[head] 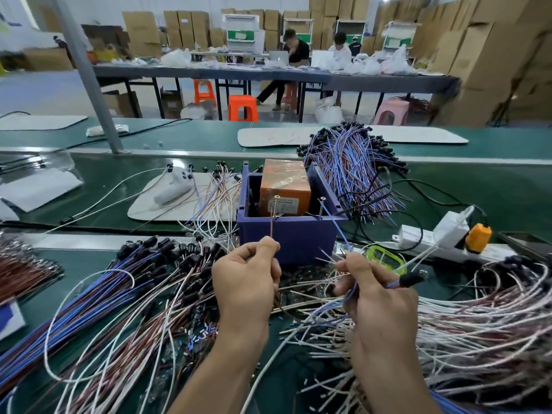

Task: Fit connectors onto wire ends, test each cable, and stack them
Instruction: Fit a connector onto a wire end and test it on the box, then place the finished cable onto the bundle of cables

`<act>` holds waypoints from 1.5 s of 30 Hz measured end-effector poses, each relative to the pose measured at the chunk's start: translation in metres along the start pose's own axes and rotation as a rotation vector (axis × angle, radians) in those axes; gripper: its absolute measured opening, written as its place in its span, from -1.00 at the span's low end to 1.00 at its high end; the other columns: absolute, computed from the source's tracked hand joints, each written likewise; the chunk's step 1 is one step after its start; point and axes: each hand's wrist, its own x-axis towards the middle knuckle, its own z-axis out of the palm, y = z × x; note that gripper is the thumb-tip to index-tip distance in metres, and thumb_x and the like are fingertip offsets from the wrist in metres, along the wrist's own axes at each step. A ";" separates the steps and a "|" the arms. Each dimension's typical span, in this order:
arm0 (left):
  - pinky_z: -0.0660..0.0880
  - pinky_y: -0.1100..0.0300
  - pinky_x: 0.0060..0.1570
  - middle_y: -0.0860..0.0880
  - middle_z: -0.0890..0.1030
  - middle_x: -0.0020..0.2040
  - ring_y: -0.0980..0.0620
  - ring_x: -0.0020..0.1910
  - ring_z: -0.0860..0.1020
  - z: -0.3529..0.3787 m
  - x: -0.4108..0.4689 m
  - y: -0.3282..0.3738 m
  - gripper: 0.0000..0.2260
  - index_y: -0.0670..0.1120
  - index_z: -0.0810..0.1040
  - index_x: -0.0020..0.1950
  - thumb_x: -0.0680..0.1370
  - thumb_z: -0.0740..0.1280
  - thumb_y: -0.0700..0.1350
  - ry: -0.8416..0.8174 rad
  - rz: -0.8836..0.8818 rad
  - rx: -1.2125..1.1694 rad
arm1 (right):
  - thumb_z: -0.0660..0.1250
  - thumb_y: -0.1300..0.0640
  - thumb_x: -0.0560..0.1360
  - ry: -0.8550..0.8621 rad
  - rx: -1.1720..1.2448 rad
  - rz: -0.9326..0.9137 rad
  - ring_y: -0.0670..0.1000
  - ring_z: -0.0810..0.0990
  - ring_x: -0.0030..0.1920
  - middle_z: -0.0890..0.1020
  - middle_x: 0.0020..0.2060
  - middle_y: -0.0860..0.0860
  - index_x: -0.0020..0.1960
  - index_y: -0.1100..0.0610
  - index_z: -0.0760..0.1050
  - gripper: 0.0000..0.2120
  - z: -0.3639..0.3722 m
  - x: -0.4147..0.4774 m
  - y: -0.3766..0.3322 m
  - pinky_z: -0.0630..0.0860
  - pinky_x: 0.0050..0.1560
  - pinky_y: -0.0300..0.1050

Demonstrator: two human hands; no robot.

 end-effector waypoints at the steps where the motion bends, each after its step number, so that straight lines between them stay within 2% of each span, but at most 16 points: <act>1: 0.22 0.29 -0.60 -0.01 0.47 -0.52 0.11 -0.59 0.29 0.001 -0.001 -0.001 -0.68 -0.05 0.66 -0.39 0.58 0.42 -0.18 -0.003 0.000 -0.005 | 0.41 0.12 0.57 0.000 0.005 -0.001 -0.04 0.47 -0.47 0.58 -0.49 0.07 -0.31 0.13 0.69 -0.71 -0.001 0.000 0.000 0.36 -0.39 -0.14; 14: 0.28 0.28 -0.59 -0.02 0.49 -0.51 0.09 -0.60 0.34 0.002 0.001 -0.003 -0.69 -0.07 0.67 -0.38 0.58 0.42 -0.19 -0.038 -0.003 -0.017 | 0.43 0.15 0.54 0.012 -0.017 0.009 -0.06 0.50 -0.47 0.57 -0.50 0.06 -0.35 0.11 0.68 -0.71 -0.002 0.003 0.001 0.38 -0.25 -0.05; 19: 0.29 0.27 -0.58 -0.02 0.49 -0.51 0.10 -0.59 0.34 0.002 0.000 -0.004 -0.72 -0.11 0.67 -0.35 0.58 0.42 -0.20 -0.046 0.006 -0.012 | 0.41 0.12 0.57 0.019 -0.042 0.023 -0.06 0.43 -0.50 0.56 -0.51 0.05 -0.32 0.12 0.68 -0.70 -0.003 0.008 0.005 0.35 -0.31 -0.08; 25: 0.29 0.26 -0.59 -0.02 0.50 -0.50 0.10 -0.58 0.35 0.002 -0.001 -0.003 -0.73 -0.12 0.66 -0.33 0.58 0.42 -0.19 -0.057 0.031 0.002 | 0.39 0.14 0.61 0.022 0.003 0.054 -0.04 0.32 -0.55 0.56 -0.51 0.06 -0.32 0.18 0.65 -0.67 -0.004 0.012 0.008 0.30 -0.54 -0.28; 31: 0.29 0.27 -0.59 -0.03 0.51 -0.50 0.08 -0.60 0.34 0.001 -0.001 -0.002 -0.70 -0.09 0.65 -0.37 0.58 0.42 -0.19 -0.052 0.024 0.004 | 0.39 0.17 0.60 0.012 0.007 0.059 -0.07 0.36 -0.55 0.55 -0.52 0.05 -0.37 0.15 0.65 -0.64 -0.004 0.011 0.008 0.29 -0.55 -0.29; 40: 0.29 0.28 -0.59 -0.02 0.51 -0.50 0.09 -0.58 0.35 0.001 0.000 0.000 -0.71 -0.03 0.68 -0.35 0.58 0.42 -0.19 -0.074 0.016 0.007 | 0.37 0.17 0.61 -0.008 0.015 0.100 -0.07 0.31 -0.57 0.53 -0.54 0.07 -0.27 0.25 0.64 -0.69 -0.004 0.013 0.003 0.24 -0.58 -0.27; 45: 0.31 0.28 -0.58 -0.03 0.52 -0.49 0.08 -0.58 0.35 0.001 0.000 0.000 -0.70 -0.05 0.68 -0.36 0.58 0.42 -0.19 -0.075 0.017 0.005 | 0.36 0.20 0.61 -0.021 0.045 0.100 -0.08 0.37 -0.57 0.51 -0.55 0.07 -0.27 0.27 0.62 -0.70 -0.006 0.008 -0.002 0.28 -0.57 -0.30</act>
